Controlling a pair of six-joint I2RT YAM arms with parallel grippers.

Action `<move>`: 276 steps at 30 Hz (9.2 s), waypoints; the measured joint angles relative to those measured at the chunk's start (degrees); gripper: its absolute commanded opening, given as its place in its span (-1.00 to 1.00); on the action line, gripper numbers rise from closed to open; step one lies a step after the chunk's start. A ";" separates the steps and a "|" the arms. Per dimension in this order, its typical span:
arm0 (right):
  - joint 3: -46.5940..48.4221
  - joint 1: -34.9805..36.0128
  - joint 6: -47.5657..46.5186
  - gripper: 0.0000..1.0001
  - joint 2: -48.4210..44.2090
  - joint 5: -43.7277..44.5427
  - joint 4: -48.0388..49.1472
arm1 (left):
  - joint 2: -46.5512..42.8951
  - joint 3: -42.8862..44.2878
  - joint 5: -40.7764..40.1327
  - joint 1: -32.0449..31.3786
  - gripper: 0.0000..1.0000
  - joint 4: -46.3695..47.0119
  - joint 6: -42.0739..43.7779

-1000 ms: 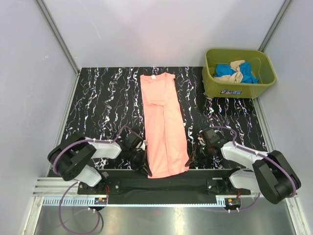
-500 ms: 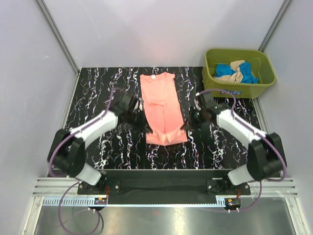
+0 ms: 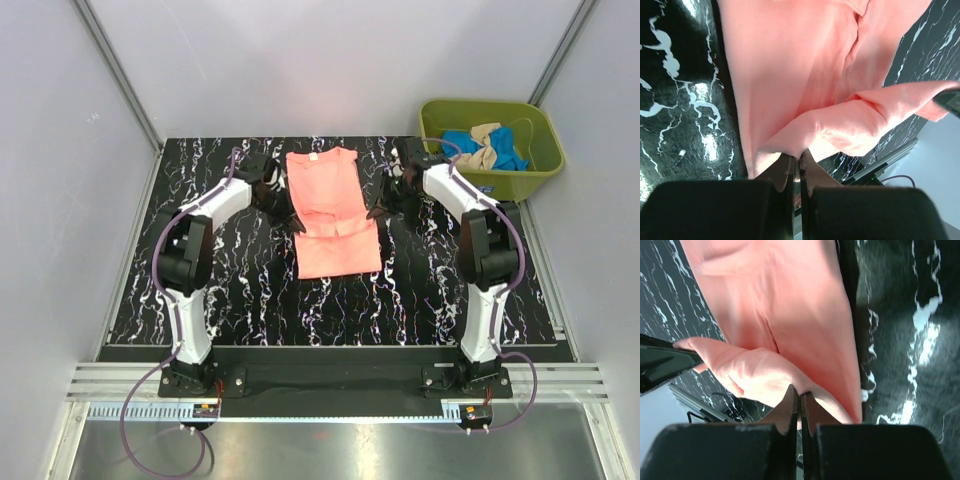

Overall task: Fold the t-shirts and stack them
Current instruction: Fold the tshirt

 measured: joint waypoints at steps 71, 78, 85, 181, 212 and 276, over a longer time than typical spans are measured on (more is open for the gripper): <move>23.61 -3.85 -2.75 0.06 15.52 -2.23 -6.93 | -2.60 4.76 -5.55 5.57 -0.06 1.66 -1.51; 3.34 5.84 0.17 -0.02 1.03 7.82 0.37 | -16.15 -12.87 -2.58 -1.33 -0.31 15.54 -6.14; 2.78 15.21 1.09 0.04 5.51 16.76 5.53 | -6.75 -17.46 -0.92 -3.58 -0.35 22.86 -10.25; -36.37 3.61 8.17 -0.82 -9.53 -7.85 24.55 | -16.94 -40.54 5.20 -3.58 -0.42 28.11 -1.01; -17.44 -0.31 8.90 -0.86 2.40 -12.44 24.06 | -1.51 -20.31 9.05 5.35 -0.56 29.86 -2.03; -36.22 4.31 2.16 0.42 -28.33 -1.79 4.72 | -35.54 -48.37 -4.37 -5.11 0.23 10.62 0.72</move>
